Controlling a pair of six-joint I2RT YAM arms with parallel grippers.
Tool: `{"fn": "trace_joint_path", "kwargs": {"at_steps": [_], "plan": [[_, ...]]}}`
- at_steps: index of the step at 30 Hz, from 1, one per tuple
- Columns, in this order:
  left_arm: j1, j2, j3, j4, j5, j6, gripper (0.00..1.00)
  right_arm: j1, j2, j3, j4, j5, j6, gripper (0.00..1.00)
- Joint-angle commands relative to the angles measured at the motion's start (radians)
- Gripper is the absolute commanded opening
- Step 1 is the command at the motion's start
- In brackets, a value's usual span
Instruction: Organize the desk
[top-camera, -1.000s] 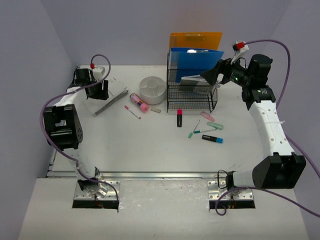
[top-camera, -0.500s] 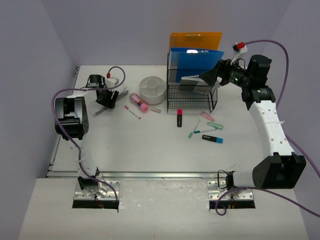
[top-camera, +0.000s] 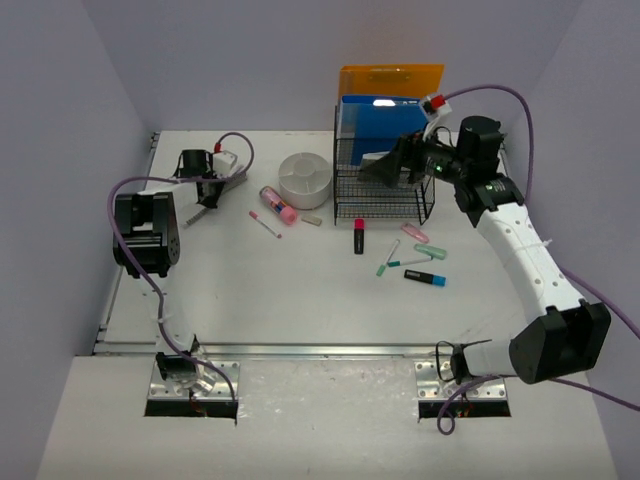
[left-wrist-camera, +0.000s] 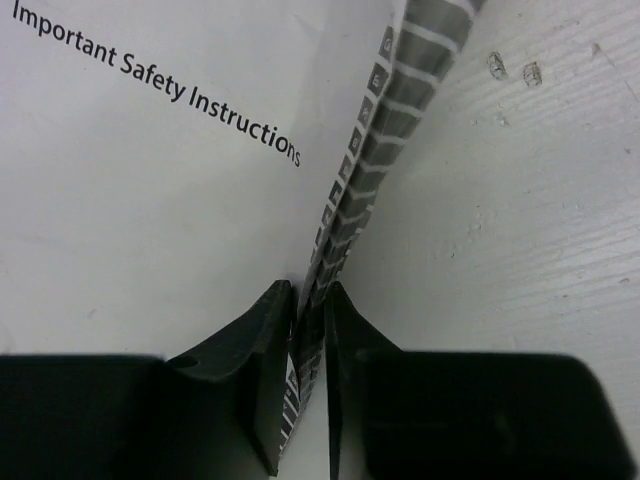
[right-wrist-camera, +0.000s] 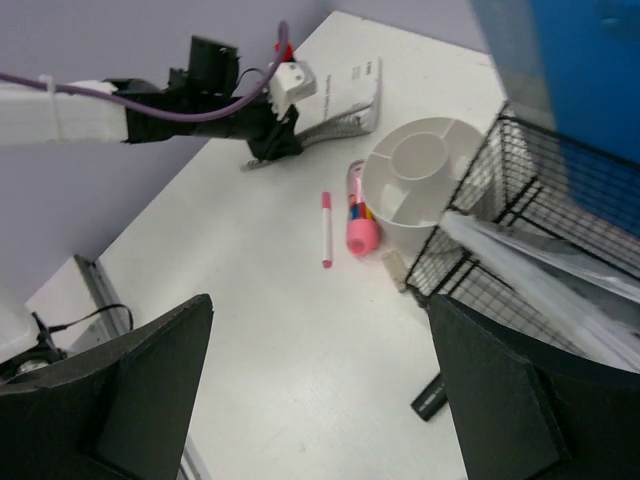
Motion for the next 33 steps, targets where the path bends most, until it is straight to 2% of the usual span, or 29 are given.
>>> {"fn": "trace_joint_path", "kwargs": {"at_steps": [1,9,17,22,26,30,33], "plan": [[0.026,0.022,-0.009,-0.025,0.011,-0.045,0.00,0.098,0.024,0.015,0.079,0.072,0.062,0.89],[0.126,-0.210,0.079,-0.166,0.208,-0.219,0.00,0.179,0.176,0.098,0.140,0.149,0.364,0.93],[0.208,-0.513,0.137,-0.307,0.412,-0.318,0.00,0.316,0.309,0.279,0.137,0.254,0.366,0.95],[0.207,-0.693,0.061,-0.327,0.509,-0.328,0.00,0.375,0.379,0.367,0.139,0.270,0.483,0.96],[0.207,-0.845,-0.020,-0.312,0.630,-0.358,0.00,0.433,0.409,0.400,0.213,0.282,0.538,0.99],[0.209,-0.913,-0.081,-0.267,0.766,-0.463,0.00,0.481,0.451,0.441,0.240,0.268,0.541,0.99],[0.209,-0.947,-0.121,-0.199,0.844,-0.614,0.00,0.508,0.467,0.447,0.249,0.258,0.512,0.99]]}}
